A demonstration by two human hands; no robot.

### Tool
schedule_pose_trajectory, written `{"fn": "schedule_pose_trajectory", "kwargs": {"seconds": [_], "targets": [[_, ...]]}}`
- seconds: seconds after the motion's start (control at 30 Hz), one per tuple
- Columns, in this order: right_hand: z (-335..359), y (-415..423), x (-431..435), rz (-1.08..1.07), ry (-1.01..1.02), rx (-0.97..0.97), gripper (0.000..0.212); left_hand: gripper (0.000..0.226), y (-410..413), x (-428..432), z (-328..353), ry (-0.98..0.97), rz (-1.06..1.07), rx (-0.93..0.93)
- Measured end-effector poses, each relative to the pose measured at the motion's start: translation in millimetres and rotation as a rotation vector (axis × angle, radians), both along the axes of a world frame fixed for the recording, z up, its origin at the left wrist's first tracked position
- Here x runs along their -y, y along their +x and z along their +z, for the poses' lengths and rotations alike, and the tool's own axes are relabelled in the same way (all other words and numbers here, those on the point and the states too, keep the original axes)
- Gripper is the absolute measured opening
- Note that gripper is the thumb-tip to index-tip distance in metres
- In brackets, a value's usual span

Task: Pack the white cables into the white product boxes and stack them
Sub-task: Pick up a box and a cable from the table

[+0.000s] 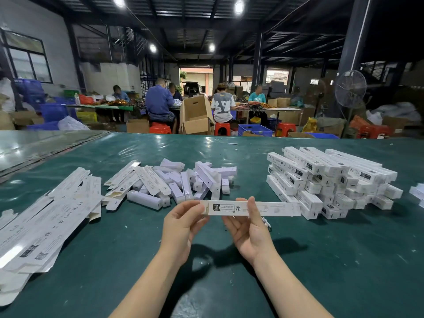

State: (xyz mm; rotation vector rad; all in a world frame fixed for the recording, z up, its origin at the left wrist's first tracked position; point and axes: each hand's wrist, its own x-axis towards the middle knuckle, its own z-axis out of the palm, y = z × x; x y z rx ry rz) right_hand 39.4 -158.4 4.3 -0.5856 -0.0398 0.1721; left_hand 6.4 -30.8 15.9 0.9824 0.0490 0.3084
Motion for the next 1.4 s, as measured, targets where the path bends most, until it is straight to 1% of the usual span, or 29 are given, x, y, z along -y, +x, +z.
{"fn": "schedule_pose_trajectory", "kwargs": {"seconds": [0.07,0.13,0.2,0.23,0.4,0.53,0.6,0.63,0.7,0.73,0.77,0.8,0.83,0.9,0.93,0.97,1.0,1.03,1.07,1.1,1.13,1.17,1.2,1.23,1.27,1.33,1.4], "targets": [[1,-2,0,0.004,0.015,0.004,0.065,0.016,0,1,0,0.011,0.019,-0.008],[1,-2,1,-0.001,0.019,0.001,0.050,0.012,0,3,-1,0.070,0.042,0.006],[2,-3,2,-0.018,0.005,-0.012,0.033,0.010,0,6,-2,0.089,0.050,0.021],[2,-3,2,-0.022,0.005,-0.014,0.029,0.010,0,6,-3,0.088,0.051,0.019],[3,-3,3,-0.023,-0.001,0.007,0.026,0.010,0,6,-2,0.091,0.059,-0.020],[3,-4,0,-0.056,-0.027,0.006,0.022,0.015,-3,12,-1,0.238,0.198,-0.003],[3,-4,0,-0.085,0.006,-0.026,0.018,0.019,-6,23,0,0.308,0.243,0.031],[3,-3,1,-0.102,0.047,-0.057,0.016,0.022,-9,31,0,0.330,0.210,0.054],[3,0,7,-0.143,0.136,-0.118,0.017,0.023,-15,47,0,0.345,0.029,0.109],[2,2,10,-0.173,0.144,-0.129,0.017,0.023,-16,54,-2,0.361,-0.086,0.123],[2,3,12,-0.207,0.110,-0.125,0.015,0.026,-16,59,-6,0.374,-0.193,0.114],[2,5,11,-0.247,0.021,-0.094,0.012,0.031,-15,60,-9,0.376,-0.289,0.074],[3,5,9,-0.299,-0.141,-0.021,0.010,0.031,-13,59,-10,0.377,-0.365,0.014],[7,3,2,-0.461,-0.615,0.233,0.017,0.026,-8,47,-9,0.453,-0.446,-0.086],[7,1,-1,-0.546,-0.854,0.389,0.022,0.020,-2,37,-9,0.586,-0.418,-0.126],[5,-1,-3,-0.615,-1.060,0.530,0.025,0.016,6,24,-9,0.796,-0.306,-0.142],[1,-3,-3,-0.658,-1.235,0.639,0.027,0.021,16,10,-9,1.047,-0.121,-0.137],[-3,-6,-2,-0.680,-1.396,0.700,0.034,0.026,26,-7,-8,1.282,0.095,-0.129],[-6,-7,-1,-0.688,-1.559,0.711,0.043,0.027,35,-25,-7,1.454,0.264,-0.130],[-9,-8,1,-0.692,-1.705,0.694,0.048,0.026,46,-44,-6,1.590,0.364,-0.173],[-10,-6,3,-0.693,-1.811,0.658,0.048,0.026,57,-65,-6,1.726,0.390,-0.251],[-9,-4,3,-0.690,-1.875,0.622,0.047,0.030,66,-84,-6,1.838,0.352,-0.337],[-8,-2,2,-0.680,-1.926,0.592,0.046,0.036,73,-100,-7,1.896,0.273,-0.408],[-8,-1,2,-0.664,-1.972,0.576,0.047,0.038,77,-112,-10,1.905,0.213,-0.438],[-9,0,0,-0.643,-2.012,0.570,0.049,0.034,79,-118,-13,1.901,0.208,-0.432],[-12,1,-1,-0.596,-2.051,0.574,0.054,0.027,78,-119,-19,1.936,0.316,-0.387],[-13,1,-2,-0.523,-2.066,0.619,0.053,0.030,77,-118,-20,2.032,0.404,-0.380]]}}
